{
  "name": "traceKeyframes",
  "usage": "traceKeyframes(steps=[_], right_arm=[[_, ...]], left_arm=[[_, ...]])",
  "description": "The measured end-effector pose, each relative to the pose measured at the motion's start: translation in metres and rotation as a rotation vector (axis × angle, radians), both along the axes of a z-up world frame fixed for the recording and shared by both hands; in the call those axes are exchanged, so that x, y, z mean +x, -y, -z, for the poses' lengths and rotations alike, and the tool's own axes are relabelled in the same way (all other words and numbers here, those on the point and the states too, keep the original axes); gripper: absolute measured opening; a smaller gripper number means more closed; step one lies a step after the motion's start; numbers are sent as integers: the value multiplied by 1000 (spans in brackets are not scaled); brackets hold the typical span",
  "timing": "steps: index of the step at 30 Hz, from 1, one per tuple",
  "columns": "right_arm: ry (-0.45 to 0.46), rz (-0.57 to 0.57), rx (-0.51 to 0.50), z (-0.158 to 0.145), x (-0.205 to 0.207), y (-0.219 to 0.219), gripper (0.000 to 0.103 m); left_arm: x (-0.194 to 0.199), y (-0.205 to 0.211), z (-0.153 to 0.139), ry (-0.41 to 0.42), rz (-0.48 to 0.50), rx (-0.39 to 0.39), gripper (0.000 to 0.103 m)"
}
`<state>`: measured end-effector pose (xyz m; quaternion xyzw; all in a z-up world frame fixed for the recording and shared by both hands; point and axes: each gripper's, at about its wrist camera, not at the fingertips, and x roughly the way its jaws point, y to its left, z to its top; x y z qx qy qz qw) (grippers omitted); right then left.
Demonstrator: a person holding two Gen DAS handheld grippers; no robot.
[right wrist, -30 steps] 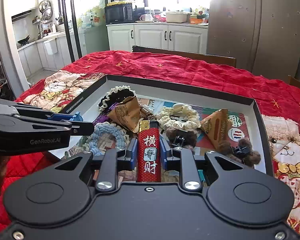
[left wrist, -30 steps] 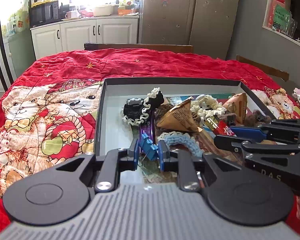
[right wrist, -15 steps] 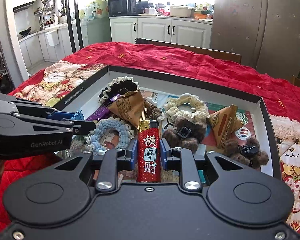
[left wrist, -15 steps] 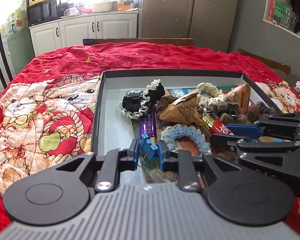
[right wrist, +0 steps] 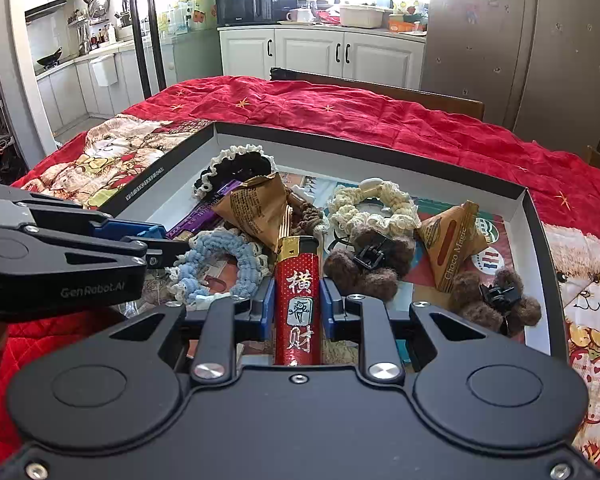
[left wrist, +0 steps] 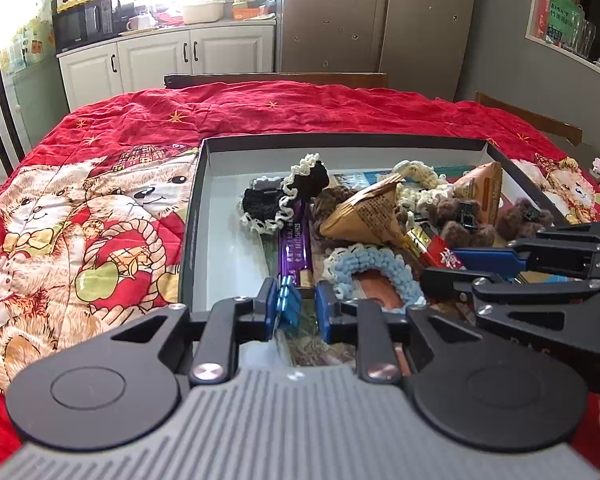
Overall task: Organize objects
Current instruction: 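Lower the blue clip with the left tool while the right tool lowers the lighter into the box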
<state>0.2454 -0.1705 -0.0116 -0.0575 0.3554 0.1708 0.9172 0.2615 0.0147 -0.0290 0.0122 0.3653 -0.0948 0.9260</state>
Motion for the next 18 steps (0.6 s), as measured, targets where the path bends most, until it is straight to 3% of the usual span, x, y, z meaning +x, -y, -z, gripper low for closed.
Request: traceKeyframes(steps=[6,8,18], right_arm=[[0,1,2,0,0,0,23],[-1,4,9,1,1,1,23],[10,6,31,-5,-3,4,28]], left_arm=[[0,0,-1,-1,-2,-3,32],[0,0,-2,4,-4,-1,43],[-3,-2,-8,19,-10,-5,48]])
